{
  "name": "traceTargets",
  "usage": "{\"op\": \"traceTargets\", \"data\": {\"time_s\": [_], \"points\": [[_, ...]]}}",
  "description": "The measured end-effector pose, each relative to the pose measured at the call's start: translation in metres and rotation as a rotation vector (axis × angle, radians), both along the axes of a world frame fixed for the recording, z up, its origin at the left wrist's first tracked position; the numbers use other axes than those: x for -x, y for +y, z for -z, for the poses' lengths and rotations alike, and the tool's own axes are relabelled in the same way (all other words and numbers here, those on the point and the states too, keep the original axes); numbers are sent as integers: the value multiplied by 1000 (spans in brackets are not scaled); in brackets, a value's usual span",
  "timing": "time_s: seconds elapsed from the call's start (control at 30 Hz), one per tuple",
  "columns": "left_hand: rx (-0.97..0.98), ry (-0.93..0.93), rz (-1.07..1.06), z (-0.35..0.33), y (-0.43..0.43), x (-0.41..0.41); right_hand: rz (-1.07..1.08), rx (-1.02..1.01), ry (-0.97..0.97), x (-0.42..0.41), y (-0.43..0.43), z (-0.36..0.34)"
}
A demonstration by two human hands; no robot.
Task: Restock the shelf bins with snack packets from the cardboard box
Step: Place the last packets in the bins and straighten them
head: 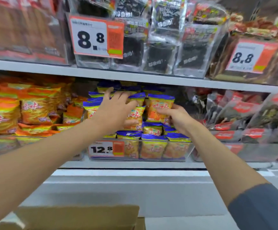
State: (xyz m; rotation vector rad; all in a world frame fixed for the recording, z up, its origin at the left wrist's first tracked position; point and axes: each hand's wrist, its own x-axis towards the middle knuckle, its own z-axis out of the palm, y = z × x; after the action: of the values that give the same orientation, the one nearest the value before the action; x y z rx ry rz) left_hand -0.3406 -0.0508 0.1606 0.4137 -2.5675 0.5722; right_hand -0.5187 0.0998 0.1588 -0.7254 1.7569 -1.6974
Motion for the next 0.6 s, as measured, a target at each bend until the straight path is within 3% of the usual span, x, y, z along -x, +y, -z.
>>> {"op": "traceTargets", "data": {"time_s": [0.17, 0.27, 0.43, 0.6], "points": [[191, -23, 188, -16, -10, -2, -113, 30, -20, 9, -6, 8], [240, -101, 216, -30, -15, -4, -93, -70, 184, 6, -8, 13], [179, -277, 50, -24, 0, 4, 165, -66, 512, 1, -8, 14], [44, -47, 33, -3, -1, -8, 212, -112, 841, -13, 1, 12]]}}
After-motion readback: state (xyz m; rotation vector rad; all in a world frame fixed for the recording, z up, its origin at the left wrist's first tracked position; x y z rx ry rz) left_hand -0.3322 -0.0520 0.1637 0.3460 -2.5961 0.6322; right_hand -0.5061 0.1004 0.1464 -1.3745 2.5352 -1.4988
